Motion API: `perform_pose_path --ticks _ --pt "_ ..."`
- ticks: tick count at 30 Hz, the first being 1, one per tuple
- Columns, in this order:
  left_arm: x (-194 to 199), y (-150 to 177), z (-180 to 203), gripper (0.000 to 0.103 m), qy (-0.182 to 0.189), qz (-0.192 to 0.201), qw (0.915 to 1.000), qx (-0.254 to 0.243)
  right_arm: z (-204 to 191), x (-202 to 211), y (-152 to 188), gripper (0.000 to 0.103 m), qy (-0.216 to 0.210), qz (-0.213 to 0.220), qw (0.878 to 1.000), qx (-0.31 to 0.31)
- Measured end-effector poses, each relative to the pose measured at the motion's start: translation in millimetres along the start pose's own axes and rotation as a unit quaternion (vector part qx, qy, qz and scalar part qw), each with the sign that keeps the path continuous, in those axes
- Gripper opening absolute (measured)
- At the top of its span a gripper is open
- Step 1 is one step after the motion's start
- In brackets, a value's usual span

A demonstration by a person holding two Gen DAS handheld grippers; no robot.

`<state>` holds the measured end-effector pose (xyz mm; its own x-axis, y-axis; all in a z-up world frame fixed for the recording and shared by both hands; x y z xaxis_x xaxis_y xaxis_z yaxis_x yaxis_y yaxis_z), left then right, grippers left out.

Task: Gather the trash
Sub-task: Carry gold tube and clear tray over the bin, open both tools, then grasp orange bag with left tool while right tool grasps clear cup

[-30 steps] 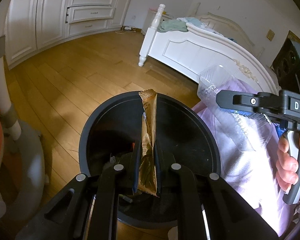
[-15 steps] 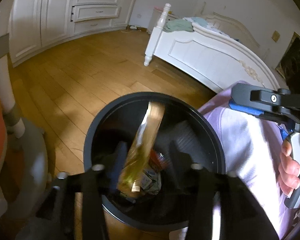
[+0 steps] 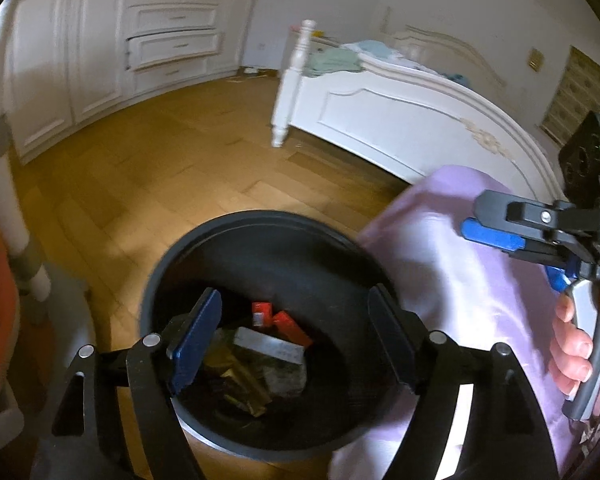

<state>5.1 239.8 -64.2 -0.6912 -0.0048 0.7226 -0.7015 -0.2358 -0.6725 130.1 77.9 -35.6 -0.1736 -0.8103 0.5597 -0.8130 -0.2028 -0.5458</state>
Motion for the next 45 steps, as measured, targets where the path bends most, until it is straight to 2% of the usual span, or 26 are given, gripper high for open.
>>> perform_pose_path --ticks 7,16,17,18,19,20,24,29,33,38,39,41,43,45 --pt "-1.0 -10.8 85.9 0.079 0.045 -0.001 0.9956 -0.082 42.3 73.9 3.6 0.081 0.013 0.056 0.998 -0.029" --pt "-19.9 -34.0 181.9 0.079 0.105 -0.017 0.9836 -0.145 116.0 195.2 23.6 0.081 0.091 0.125 0.987 -0.037" --pt "-23.1 -39.2 195.9 0.079 0.118 -0.02 0.9814 -0.15 123.3 204.8 26.5 0.08 0.101 0.129 0.986 -0.038" --pt "-26.3 -42.8 205.3 0.08 0.125 -0.022 0.9799 -0.154 134.9 219.8 30.6 0.075 0.112 0.135 0.984 -0.041" --pt "-30.2 -46.9 216.1 0.087 0.13 -0.023 0.9781 -0.161 145.2 231.6 33.7 0.073 0.119 0.138 0.982 -0.045" --pt "-34.0 -50.4 230.2 0.089 0.135 -0.021 0.9758 -0.171 153.8 240.4 36.2 0.07 0.125 0.14 0.981 -0.049" --pt "-56.0 -62.4 275.2 0.089 0.157 -0.033 0.9673 -0.197 194.9 275.9 43.7 0.068 0.156 0.151 0.974 -0.068" --pt "-96.2 -71.5 322.0 0.089 0.171 -0.064 0.9615 -0.205 224.6 278.7 39.1 0.066 0.204 0.127 0.969 -0.064" --pt "-128.0 -75.3 346.9 0.089 0.162 -0.082 0.9602 -0.212 231.0 253.1 29.4 0.063 0.229 0.086 0.969 -0.038" --pt "-147.2 -77.2 363.1 0.088 0.155 -0.089 0.9593 -0.219 234.8 225.6 21.8 0.06 0.254 0.043 0.966 0.004" --pt "-150.4 -78.3 364.8 0.088 0.153 -0.089 0.959 -0.221 235.5 220.0 20.4 0.055 0.258 0.036 0.965 0.011" --pt "-155.7 -75.6 368.1 0.073 0.152 -0.094 0.9573 -0.227 238.1 210.6 19.8 0.052 0.265 0.023 0.964 0.018" --pt "-161.9 -72.9 369.1 0.066 0.146 -0.101 0.9569 -0.23 240.5 205.2 18.8 0.047 0.269 0.018 0.963 0.022" --pt "-161.1 -70.8 369.3 0.059 0.137 -0.085 0.9575 -0.239 239.4 201.6 19.4 0.041 0.288 0.016 0.957 0.037"
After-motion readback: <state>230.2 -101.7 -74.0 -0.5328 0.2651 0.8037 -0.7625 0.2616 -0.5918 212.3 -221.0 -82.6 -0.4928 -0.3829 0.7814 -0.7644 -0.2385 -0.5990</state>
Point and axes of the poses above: each gripper's, at about its wrist camera, not at the fingertips, and x roughly against the way its jaws point, z to its right, y to its underside, the point moved 2 cm from there along -x, roughly the way its jaws point, and after that the axes turned 4 degrees about -y, right-handed, at the moved point
